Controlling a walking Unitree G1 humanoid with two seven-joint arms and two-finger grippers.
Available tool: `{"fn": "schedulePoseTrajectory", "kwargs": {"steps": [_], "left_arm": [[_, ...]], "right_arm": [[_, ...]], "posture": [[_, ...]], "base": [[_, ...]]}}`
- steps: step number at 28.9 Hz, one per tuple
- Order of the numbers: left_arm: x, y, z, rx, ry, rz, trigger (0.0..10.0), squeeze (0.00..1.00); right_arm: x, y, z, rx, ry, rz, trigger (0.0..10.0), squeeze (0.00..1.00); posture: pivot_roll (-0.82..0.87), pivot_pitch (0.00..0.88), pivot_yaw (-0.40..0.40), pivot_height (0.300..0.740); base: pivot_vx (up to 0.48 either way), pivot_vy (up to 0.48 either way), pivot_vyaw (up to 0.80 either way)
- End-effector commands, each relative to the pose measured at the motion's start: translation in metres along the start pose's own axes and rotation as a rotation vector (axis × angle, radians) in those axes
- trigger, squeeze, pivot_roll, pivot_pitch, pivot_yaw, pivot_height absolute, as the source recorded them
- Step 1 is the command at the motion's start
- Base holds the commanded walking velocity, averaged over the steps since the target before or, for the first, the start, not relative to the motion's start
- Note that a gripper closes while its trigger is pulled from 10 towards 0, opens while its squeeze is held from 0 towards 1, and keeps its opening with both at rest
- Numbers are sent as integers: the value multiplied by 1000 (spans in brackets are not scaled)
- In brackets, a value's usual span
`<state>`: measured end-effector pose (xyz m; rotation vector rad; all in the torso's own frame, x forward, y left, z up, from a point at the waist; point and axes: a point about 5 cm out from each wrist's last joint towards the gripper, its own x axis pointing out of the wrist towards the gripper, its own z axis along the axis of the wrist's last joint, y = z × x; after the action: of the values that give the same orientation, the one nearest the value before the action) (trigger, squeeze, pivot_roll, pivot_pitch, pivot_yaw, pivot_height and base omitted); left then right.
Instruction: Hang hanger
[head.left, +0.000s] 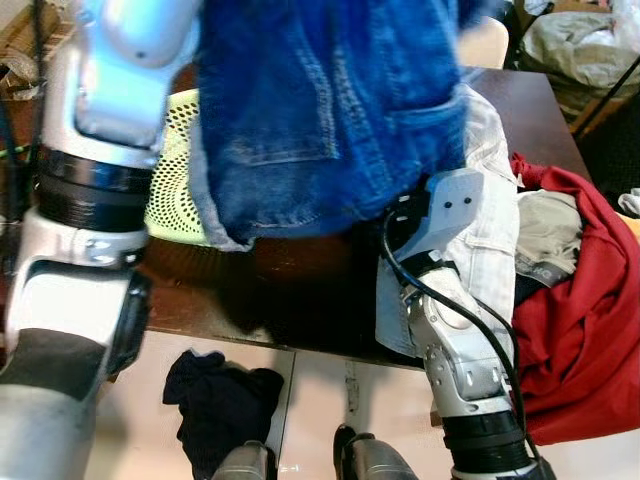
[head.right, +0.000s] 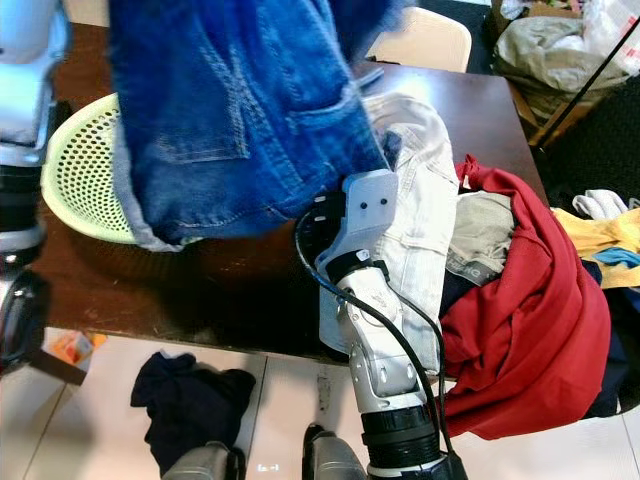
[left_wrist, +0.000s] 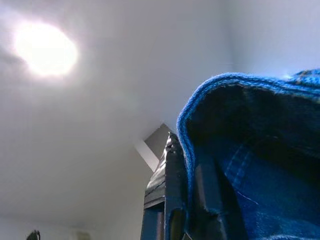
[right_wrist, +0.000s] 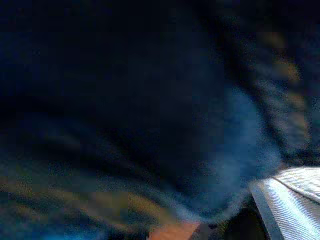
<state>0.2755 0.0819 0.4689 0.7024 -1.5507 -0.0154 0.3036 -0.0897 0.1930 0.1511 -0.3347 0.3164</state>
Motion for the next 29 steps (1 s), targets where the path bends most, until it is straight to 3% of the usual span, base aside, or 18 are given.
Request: {"fn": "schedulePoseTrajectory", "kwargs": {"steps": [1,12,29], "left_arm": [[2,8,-2,8,12,41,10000,0],[-18,14,-8,9,28,30,10000,0],[-22,13,-13,13,44,12,10000,0]], "right_arm": [[0,-7,-1,12,-5,-45,10000,0],[3,-10,0,13,-22,-65,10000,0],[3,-10,-2,4,-28,-69,10000,0]], "posture": [[49,39,27,733],[63,30,22,733],[59,30,26,733]], "base": [[0,0,0],[-53,0,0],[-319,0,0]]}}
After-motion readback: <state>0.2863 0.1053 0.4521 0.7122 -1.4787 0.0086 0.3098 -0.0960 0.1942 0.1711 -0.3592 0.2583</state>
